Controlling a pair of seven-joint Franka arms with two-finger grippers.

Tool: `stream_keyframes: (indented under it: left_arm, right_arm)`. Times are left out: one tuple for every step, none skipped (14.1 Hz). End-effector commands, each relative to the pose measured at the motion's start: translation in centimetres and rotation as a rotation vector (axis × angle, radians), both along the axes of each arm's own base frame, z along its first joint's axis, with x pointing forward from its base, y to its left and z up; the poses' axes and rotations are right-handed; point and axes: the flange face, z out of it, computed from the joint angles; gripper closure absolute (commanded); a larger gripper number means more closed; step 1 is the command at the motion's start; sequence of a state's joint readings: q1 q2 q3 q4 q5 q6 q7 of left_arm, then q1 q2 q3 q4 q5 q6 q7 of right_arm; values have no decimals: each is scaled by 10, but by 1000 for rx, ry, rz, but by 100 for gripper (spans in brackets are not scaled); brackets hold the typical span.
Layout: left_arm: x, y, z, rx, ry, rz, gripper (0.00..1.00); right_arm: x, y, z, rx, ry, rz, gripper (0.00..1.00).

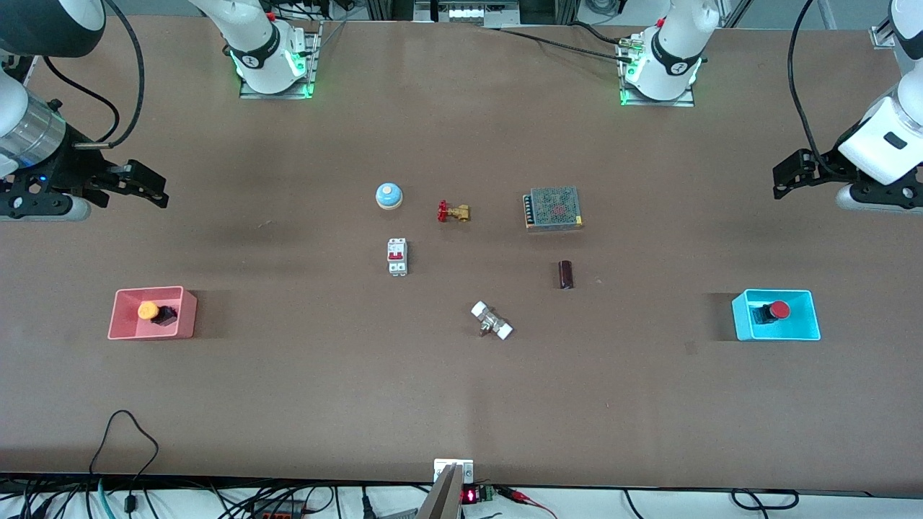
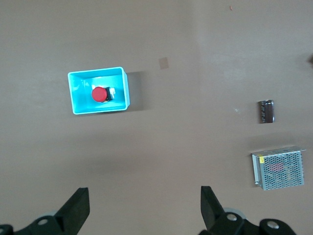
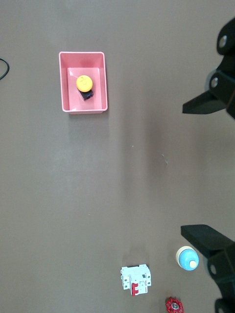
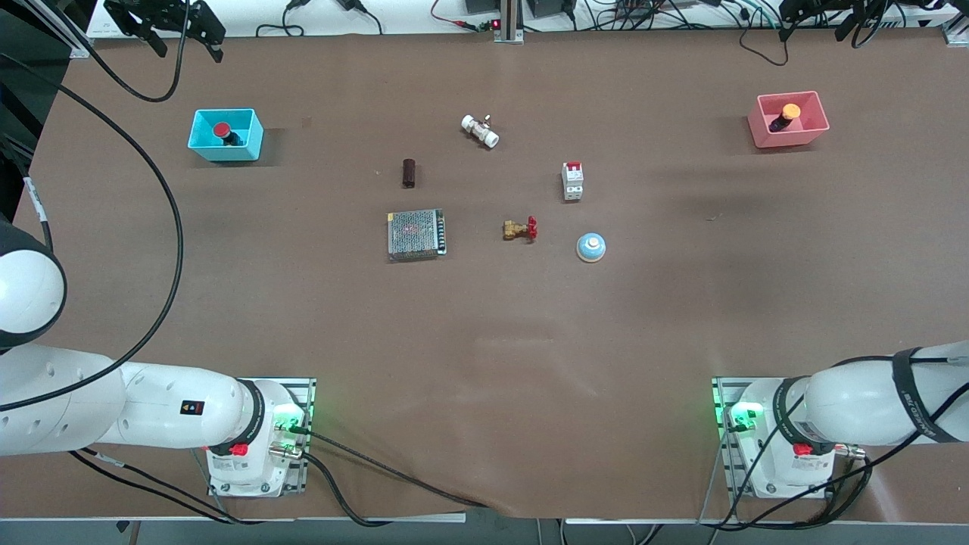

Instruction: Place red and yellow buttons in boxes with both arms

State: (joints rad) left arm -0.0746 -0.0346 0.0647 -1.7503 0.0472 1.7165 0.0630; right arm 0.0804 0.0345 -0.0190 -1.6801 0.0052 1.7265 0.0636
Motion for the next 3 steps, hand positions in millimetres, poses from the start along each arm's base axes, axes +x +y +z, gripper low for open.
stream_keyframes:
  left_arm:
    - [5,-1,4,-22,0,0,0]
    - [5,-1,4,-21,0,0,0]
    - [5,0,4,-21,0,0,0]
  right_arm:
    - [3,-1,5,7,5,-2,0]
    - [3,-2,5,7,6,-5,0]
    - [3,-2,5,7,6,-5,0]
